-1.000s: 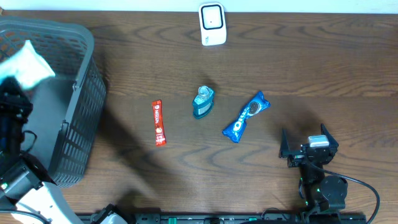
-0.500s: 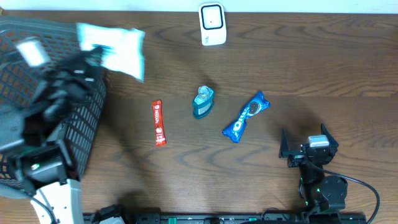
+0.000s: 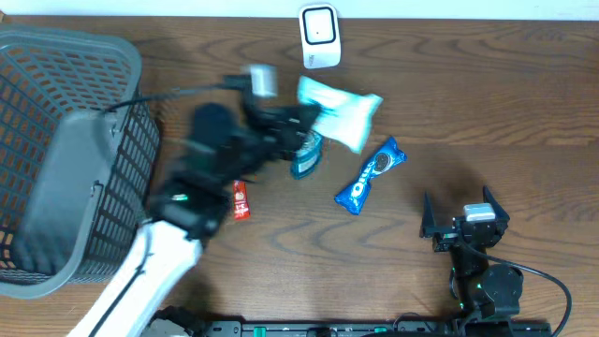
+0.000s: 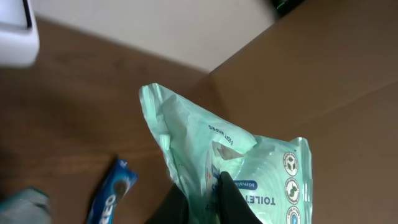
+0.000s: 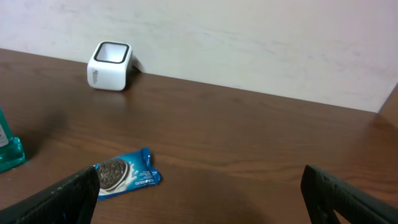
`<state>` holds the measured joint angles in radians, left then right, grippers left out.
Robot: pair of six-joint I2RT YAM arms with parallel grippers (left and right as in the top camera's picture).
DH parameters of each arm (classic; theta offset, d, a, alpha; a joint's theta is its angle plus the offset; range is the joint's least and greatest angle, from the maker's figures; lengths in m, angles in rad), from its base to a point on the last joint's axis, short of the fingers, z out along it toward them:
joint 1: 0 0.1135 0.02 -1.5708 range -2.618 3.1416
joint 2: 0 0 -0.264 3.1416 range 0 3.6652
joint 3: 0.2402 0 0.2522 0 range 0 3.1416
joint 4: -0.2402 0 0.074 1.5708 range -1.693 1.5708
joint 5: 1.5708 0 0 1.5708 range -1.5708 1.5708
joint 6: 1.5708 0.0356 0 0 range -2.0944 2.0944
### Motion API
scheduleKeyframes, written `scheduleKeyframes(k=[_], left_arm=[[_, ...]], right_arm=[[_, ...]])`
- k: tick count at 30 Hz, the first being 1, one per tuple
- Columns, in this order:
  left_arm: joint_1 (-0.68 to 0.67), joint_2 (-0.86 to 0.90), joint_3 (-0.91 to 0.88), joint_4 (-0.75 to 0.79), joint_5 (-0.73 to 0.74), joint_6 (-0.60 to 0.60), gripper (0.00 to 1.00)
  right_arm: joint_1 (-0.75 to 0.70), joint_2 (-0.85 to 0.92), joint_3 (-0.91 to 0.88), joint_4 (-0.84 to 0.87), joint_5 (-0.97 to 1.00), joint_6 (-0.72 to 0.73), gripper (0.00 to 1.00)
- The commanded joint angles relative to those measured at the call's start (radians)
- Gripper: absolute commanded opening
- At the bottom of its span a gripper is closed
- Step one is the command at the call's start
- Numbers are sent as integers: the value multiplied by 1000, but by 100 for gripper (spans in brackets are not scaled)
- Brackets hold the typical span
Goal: Scan the item barcode
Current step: 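Carry wipes pack right and set it down beside the Oreo pack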
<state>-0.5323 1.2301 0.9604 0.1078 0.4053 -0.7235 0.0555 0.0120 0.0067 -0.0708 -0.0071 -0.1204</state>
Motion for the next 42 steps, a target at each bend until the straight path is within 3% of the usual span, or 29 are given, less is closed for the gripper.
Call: scheduleKeyframes(k=[1,4,7,21,37,38,39,42], left_arm=[[-137,68,22,5,-359,7,7],[-227,142,22,15,-524,-26,7],[-266,212,22,39,-583,-48,7],[-372,504,22,121,-544,-83,7],[-479,623,22,134,-518,-82,8],[-486,629,22,133,-518,-82,14],[-494,637,22,134,-518,-81,32],[-502,638,22,138,-518,-47,72]], right_arm=[[-3,-5,-1,-4,1,8,99],[-3,-5,-1,-4,1,8,99],[-3,-5,-1,-4,1,8,99],[-3,-5,-1,-4,1,8,99],[-3,-5,-1,-4,1,8,99],[-3,-5,-1,-4,1,8,99],[-3,-5,-1,-4,1,8,99],[-3,-5,-1,-4,1,8,99]])
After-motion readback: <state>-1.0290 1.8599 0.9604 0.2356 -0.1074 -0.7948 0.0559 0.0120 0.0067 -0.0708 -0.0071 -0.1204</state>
